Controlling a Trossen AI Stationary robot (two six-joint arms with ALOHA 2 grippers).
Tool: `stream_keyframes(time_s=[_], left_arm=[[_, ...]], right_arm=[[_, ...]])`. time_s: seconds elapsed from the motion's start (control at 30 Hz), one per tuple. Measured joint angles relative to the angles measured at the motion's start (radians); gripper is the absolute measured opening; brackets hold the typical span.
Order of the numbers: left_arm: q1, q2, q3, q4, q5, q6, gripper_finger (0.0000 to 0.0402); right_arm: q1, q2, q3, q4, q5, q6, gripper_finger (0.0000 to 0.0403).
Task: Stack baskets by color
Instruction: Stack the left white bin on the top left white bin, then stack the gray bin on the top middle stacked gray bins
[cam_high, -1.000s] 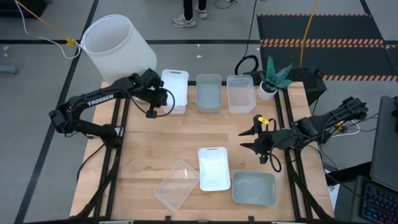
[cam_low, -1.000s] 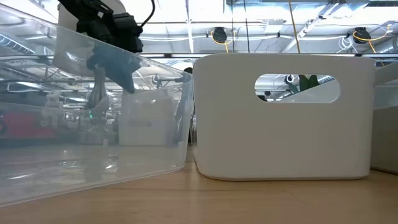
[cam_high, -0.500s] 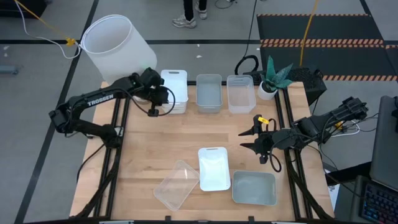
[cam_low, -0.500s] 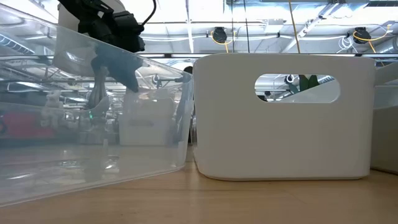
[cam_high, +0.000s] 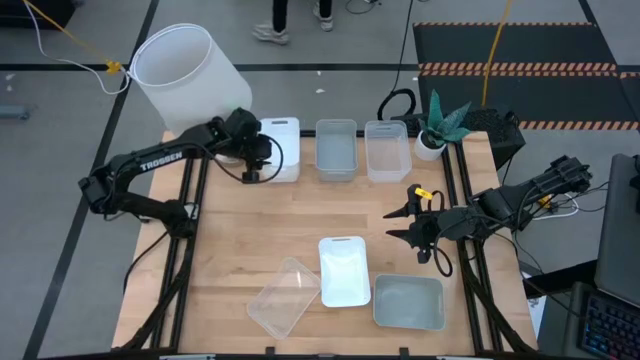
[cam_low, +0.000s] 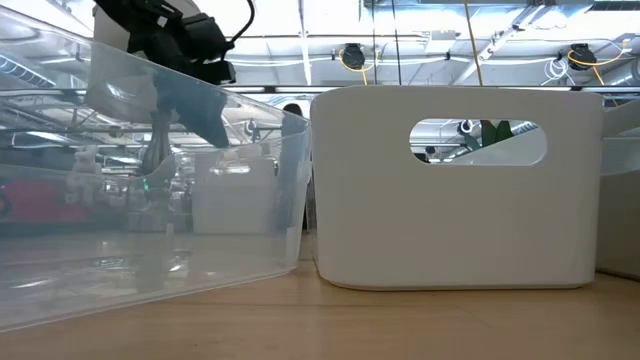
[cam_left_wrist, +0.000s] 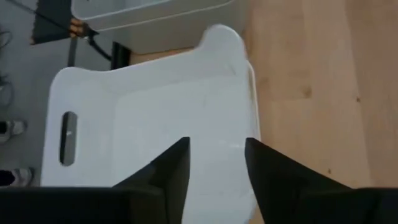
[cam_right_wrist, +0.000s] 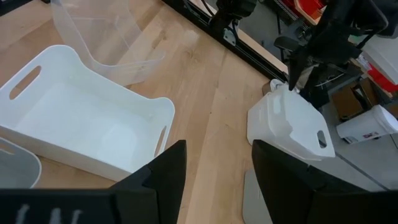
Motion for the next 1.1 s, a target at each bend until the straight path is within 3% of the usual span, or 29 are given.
stream_keyframes(time_s=[0.1, 0.23, 0.5, 0.77, 1.1], left_arm=[[-0.021, -0.019, 0.0, 0.011, -0.057, -0.048, 0.017], [-0.057, -0.031, 0.0, -0.01, -0.061, -0.151, 0.0167], [-0.216, -0.032, 0.0, 0.03, -0.061, -0.394, 0.0095], [-0.426, -0.031, 0.0, 0.188, -0.143, -0.411, 0.0039], [-0.591, -0.031, 0.0, 0.23, -0.215, -0.552, 0.0031]], right_arm=[[0.0, 0.0, 0.0, 0.0, 0.0, 0.0, 0.0176], [0.0, 0.0, 0.0, 0.0, 0.0, 0.0, 0.0176], [0.0, 0.0, 0.0, 0.0, 0.0, 0.002, 0.0176], [0.0, 0.0, 0.0, 0.006, 0.0, 0.049, 0.0176], [0.001, 0.001, 0.0, 0.089, -0.003, 0.258, 0.0176]])
